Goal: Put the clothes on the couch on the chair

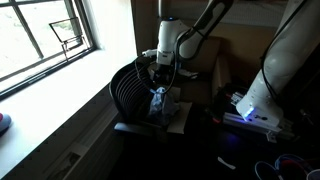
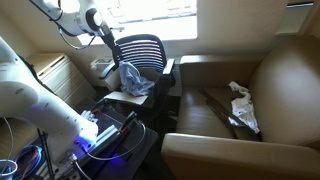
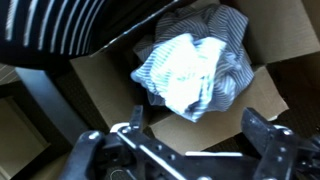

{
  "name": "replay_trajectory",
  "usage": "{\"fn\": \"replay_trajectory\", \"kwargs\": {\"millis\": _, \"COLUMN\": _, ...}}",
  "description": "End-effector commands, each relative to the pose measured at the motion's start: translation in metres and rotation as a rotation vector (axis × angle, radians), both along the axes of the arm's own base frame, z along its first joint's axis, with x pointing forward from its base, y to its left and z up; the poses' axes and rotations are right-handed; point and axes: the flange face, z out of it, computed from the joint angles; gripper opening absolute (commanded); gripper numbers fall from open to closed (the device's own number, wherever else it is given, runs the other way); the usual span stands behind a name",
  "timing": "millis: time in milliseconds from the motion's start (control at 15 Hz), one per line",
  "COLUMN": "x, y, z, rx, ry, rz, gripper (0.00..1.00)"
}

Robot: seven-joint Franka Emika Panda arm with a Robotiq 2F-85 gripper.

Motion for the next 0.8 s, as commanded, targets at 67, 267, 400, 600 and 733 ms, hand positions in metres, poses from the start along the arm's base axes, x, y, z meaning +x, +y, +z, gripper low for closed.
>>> {"fn": "replay_trajectory", "kwargs": {"millis": 67, "x": -0.002, "y": -0.016, "z": -0.007, "rx": -0.017, "ry": 0.013, "rz": -0.052, "gripper": 1.00}}
{"fn": "replay_trajectory", "kwargs": {"millis": 267, "x": 0.001, "y": -0.018, "z": -0.063, "rx": 0.123, "ry": 0.144, "rz": -0.130, "gripper": 1.00}}
{"fn": "replay_trajectory", "kwargs": {"millis": 400, "x": -0.003, "y": -0.027, "z": -0.110, "rx": 0.197, "ry": 0.222, "rz": -0.194, "gripper": 1.00}}
{"fn": "replay_trajectory", "kwargs": {"millis": 600, "x": -0.012, "y": -0.026, "z": -0.109, "rx": 0.195, "ry": 0.238, "rz": -0.213, "gripper": 1.00}}
{"fn": "replay_trajectory", "kwargs": {"millis": 733, "x": -0.010, "y": -0.029, "z": -0.132, "rx": 0.214, "ry": 0.267, "rz": -0.242, "gripper": 1.00}}
